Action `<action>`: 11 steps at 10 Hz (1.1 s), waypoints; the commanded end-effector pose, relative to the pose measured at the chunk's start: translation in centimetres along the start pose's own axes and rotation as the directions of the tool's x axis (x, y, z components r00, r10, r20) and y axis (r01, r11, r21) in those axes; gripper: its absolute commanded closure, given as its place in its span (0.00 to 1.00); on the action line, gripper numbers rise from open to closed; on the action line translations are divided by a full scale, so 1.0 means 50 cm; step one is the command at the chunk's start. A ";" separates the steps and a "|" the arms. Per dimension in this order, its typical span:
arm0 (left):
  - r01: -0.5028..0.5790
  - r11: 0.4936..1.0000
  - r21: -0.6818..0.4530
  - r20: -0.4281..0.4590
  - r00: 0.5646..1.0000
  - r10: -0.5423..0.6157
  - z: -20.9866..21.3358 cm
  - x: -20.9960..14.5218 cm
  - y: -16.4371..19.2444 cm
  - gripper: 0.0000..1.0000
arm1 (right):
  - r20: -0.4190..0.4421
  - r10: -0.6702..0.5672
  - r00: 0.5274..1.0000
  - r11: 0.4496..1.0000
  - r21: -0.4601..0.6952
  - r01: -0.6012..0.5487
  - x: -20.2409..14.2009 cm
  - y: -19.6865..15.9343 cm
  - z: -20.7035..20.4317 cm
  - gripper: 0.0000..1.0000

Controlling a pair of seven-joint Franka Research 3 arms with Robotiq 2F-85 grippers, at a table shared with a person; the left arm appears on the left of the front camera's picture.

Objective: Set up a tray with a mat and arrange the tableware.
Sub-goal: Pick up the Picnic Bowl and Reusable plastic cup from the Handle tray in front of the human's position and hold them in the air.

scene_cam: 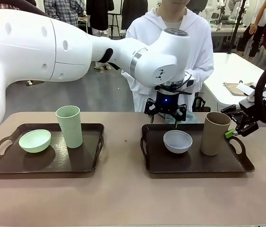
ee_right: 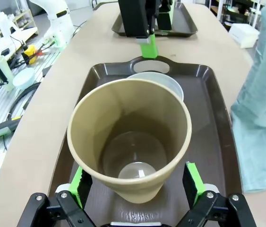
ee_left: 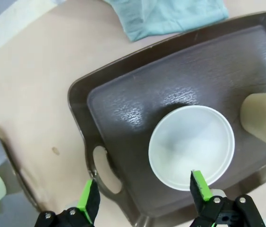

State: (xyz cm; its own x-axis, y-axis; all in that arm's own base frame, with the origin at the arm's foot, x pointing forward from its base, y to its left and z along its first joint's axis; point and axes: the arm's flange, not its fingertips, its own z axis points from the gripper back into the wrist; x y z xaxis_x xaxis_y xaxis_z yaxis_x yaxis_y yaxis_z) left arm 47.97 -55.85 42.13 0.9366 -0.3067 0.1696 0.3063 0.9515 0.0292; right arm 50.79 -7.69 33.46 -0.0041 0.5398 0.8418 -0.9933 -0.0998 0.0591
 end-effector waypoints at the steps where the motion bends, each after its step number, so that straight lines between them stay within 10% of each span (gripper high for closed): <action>1: -0.024 1.000 0.020 -0.011 1.000 0.024 -0.005 0.032 -0.020 0.00 | -0.001 -0.022 1.000 0.999 0.039 0.022 0.003 -0.007 -0.013 0.00; 11: -0.087 0.996 -0.013 -0.081 0.993 0.086 -0.110 0.022 -0.035 0.00 | -0.010 -0.056 0.998 0.993 0.099 0.056 -0.030 -0.031 -0.086 0.00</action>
State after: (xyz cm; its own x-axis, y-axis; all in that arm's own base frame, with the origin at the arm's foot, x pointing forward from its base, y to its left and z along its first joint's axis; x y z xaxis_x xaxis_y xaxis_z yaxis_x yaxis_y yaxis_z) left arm 48.91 -57.25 36.41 0.9585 -0.2681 0.0973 0.2661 0.9634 0.0331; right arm 51.10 -4.97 29.62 0.0350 0.5380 0.8422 -0.9757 -0.1641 0.1454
